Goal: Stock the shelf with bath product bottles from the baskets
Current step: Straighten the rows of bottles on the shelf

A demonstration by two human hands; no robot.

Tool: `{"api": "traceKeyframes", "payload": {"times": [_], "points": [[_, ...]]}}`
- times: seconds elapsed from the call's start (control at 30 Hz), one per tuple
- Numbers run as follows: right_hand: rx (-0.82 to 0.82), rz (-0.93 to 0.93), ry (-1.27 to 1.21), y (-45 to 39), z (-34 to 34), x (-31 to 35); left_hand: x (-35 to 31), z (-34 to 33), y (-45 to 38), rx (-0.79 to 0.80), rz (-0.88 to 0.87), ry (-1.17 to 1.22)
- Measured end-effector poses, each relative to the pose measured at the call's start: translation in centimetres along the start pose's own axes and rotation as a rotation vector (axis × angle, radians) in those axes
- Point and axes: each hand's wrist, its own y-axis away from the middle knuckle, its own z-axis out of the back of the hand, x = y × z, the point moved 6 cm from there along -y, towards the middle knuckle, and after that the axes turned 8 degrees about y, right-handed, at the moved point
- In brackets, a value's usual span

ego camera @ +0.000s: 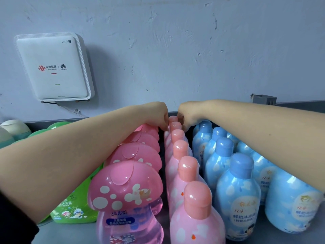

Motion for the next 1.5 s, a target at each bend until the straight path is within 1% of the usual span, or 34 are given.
{"api": "traceKeyframes", "payload": {"times": [0.27, 0.37, 0.43, 0.53, 0.67, 0.83, 0.97, 1.07, 1.13, 1.27, 1.43, 1.5], "points": [[0.036, 0.019, 0.001, 0.5, 0.2, 0.1, -0.2, 0.3, 0.7, 0.004, 0.012, 0.002], [0.019, 0.015, 0.022, 0.9, 0.9, 0.1, 0.0, 1.3, 1.4, -0.039, 0.005, 0.026], [-0.014, -0.003, 0.037, 1.7, 1.9, -0.2, 0.1, 2.5, 2.0, -0.097, -0.005, 0.033], [-0.097, -0.030, 0.017, 3.3, 3.8, -1.2, 0.0, 4.3, 3.4, -0.184, 0.002, 0.054], [-0.226, -0.017, -0.104, 6.3, 5.6, -1.7, -0.9, 5.9, 6.1, -0.269, -0.014, 0.093], [-0.369, 0.029, -0.207, 10.7, 5.6, -1.1, -2.7, 6.2, 9.6, -0.387, -0.047, 0.100], [-0.445, 0.001, -0.213, 13.8, 4.7, -1.2, -4.1, 5.4, 12.5, -0.470, -0.074, 0.084], [-0.574, -0.030, -0.193, 16.1, 5.1, -1.7, -5.2, 5.0, 14.4, -0.490, -0.113, 0.068], [-0.627, -0.044, -0.194, 17.5, 5.1, -1.8, -6.1, 4.9, 15.6, -0.517, -0.141, 0.064], [-0.629, -0.035, -0.208, 19.8, 4.1, -1.4, -7.8, 4.9, 17.5, -0.581, -0.180, 0.117], [-0.616, 0.008, -0.238, 21.8, 2.3, -0.6, -7.3, 3.6, 18.8, -0.561, -0.137, 0.200], [-0.607, 0.032, -0.235, 22.0, 1.9, 0.1, -6.8, 2.8, 19.1, -0.525, -0.110, 0.203]]}}
